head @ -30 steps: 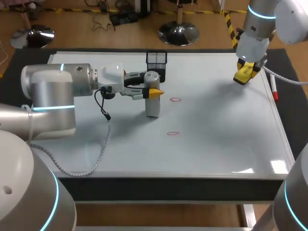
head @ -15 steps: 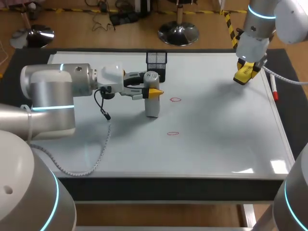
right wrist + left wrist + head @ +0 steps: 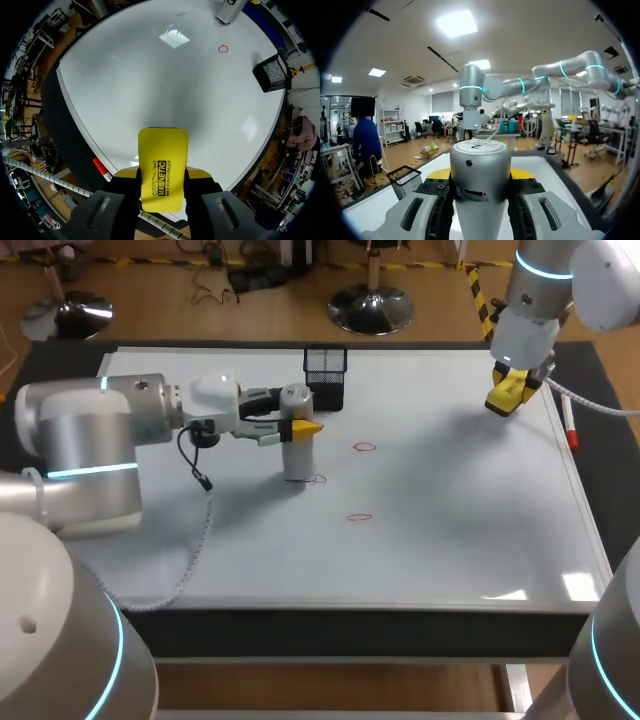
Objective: Pick up the inspection probe, press it on each red-marked spot on the whiteboard one by one, put down the probe, pick up the eraser, and wipe off all the red marks.
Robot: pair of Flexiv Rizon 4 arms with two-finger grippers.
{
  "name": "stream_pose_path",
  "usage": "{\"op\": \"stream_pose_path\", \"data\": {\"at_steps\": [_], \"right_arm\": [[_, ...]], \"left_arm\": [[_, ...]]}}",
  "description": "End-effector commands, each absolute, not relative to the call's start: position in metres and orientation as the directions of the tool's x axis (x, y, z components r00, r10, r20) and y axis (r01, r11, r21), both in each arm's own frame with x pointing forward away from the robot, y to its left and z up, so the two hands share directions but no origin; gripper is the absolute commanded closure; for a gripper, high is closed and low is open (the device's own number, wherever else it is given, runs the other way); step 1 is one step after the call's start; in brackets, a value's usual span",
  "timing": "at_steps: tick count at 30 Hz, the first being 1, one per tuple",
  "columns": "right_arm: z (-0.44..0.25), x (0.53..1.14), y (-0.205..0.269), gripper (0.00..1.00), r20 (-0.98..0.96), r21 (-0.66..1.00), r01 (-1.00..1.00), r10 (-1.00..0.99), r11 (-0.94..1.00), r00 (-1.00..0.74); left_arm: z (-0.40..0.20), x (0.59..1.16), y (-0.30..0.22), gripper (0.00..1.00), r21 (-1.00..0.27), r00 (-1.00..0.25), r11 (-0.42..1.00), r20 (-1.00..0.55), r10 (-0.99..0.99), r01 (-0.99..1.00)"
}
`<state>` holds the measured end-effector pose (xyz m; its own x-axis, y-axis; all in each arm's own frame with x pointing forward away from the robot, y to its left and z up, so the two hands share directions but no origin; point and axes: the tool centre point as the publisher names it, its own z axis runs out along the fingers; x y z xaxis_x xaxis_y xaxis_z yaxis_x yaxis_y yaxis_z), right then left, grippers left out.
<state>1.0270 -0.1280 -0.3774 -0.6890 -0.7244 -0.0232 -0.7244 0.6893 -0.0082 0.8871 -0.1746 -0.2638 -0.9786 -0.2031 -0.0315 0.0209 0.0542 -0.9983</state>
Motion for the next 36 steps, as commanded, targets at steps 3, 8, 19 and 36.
{"op": "stream_pose_path", "data": {"at_steps": [3, 8, 19, 36], "right_arm": [[-0.376, 1.027, -0.129, 1.0, -0.02, -0.01, -0.726, -0.726, 0.688, -0.688], [-0.376, 1.027, -0.129, 1.0, -0.02, -0.01, -0.726, -0.726, 0.688, -0.688], [-0.376, 1.027, -0.129, 1.0, -0.02, -0.01, -0.726, -0.726, 0.688, -0.688], [-0.376, 1.027, -0.129, 1.0, -0.02, -0.01, -0.726, -0.726, 0.688, -0.688]], "left_arm": [[-0.246, 0.855, -0.138, 1.0, -0.997, -0.939, 0.072, -0.052, -0.339, 0.029], [-0.239, 0.839, -0.107, 1.0, -0.994, -0.91, 0.1, -0.069, -0.408, 0.031], [-0.231, 0.808, -0.052, 1.0, -0.994, -0.83, 0.107, -0.086, -0.551, 0.032], [-0.229, 0.784, 0.006, 1.0, -0.99, -0.726, 0.139, -0.111, -0.678, 0.021]]}}
